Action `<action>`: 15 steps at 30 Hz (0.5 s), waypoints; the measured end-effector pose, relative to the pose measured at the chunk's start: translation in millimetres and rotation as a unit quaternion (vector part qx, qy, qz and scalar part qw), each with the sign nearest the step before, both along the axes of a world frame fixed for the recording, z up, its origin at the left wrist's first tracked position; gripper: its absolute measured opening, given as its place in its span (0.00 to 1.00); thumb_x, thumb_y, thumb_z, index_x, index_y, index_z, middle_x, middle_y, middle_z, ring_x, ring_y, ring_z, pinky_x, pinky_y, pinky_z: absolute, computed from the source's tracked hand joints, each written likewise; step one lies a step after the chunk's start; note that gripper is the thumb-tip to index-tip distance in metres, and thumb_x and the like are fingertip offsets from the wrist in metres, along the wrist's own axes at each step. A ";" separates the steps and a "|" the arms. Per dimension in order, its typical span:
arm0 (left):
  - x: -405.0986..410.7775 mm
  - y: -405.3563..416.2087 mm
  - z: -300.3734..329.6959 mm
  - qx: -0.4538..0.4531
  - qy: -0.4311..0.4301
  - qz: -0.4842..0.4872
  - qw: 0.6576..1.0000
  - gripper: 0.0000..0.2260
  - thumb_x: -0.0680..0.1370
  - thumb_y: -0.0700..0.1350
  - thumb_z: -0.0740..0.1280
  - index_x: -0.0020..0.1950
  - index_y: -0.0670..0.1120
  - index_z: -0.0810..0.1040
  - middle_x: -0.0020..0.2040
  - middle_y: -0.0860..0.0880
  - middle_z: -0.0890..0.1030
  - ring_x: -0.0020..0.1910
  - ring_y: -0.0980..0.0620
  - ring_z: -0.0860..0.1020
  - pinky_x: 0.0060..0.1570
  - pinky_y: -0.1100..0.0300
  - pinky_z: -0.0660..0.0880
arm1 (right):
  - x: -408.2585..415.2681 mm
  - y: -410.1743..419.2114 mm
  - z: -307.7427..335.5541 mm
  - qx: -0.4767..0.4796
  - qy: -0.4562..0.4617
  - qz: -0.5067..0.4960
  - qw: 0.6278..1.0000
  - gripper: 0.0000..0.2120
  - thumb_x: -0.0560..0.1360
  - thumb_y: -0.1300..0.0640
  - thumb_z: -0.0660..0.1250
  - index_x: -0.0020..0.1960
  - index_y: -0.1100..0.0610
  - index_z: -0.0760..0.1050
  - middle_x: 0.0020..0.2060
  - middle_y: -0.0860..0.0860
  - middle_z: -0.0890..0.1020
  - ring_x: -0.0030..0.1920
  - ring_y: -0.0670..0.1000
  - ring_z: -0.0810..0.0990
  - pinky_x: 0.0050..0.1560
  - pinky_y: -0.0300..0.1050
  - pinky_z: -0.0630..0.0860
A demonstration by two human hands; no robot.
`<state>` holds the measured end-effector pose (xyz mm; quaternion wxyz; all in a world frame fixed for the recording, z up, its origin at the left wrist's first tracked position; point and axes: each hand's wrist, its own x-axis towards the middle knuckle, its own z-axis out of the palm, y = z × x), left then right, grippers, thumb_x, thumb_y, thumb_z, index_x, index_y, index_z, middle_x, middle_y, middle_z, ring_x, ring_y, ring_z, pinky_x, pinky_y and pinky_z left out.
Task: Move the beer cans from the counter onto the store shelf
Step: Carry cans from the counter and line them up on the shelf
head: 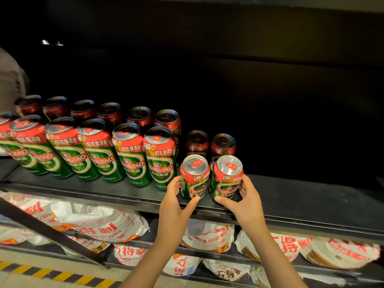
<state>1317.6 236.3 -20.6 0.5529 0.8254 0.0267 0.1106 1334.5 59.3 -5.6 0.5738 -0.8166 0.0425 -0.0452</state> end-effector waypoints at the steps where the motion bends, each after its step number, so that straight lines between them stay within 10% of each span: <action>1: 0.4 0.9 -0.5 -0.001 0.003 -0.007 1.000 0.32 0.72 0.46 0.72 0.72 0.48 0.62 0.63 0.57 0.70 0.64 0.63 0.68 0.55 0.80 0.63 | -0.7 0.7 0.9 0.001 0.000 0.004 1.000 0.34 0.65 0.59 0.78 0.64 0.44 0.65 0.53 0.33 0.72 0.53 0.33 0.72 0.44 0.20 0.68; 15: 3.3 3.3 -2.9 0.070 -0.042 -0.022 0.996 0.34 0.73 0.48 0.71 0.74 0.46 0.60 0.69 0.52 0.69 0.67 0.57 0.67 0.66 0.61 0.67 | -2.1 6.5 2.5 -0.015 -0.018 0.016 1.000 0.37 0.64 0.57 0.79 0.65 0.44 0.62 0.57 0.38 0.72 0.57 0.37 0.71 0.45 0.20 0.68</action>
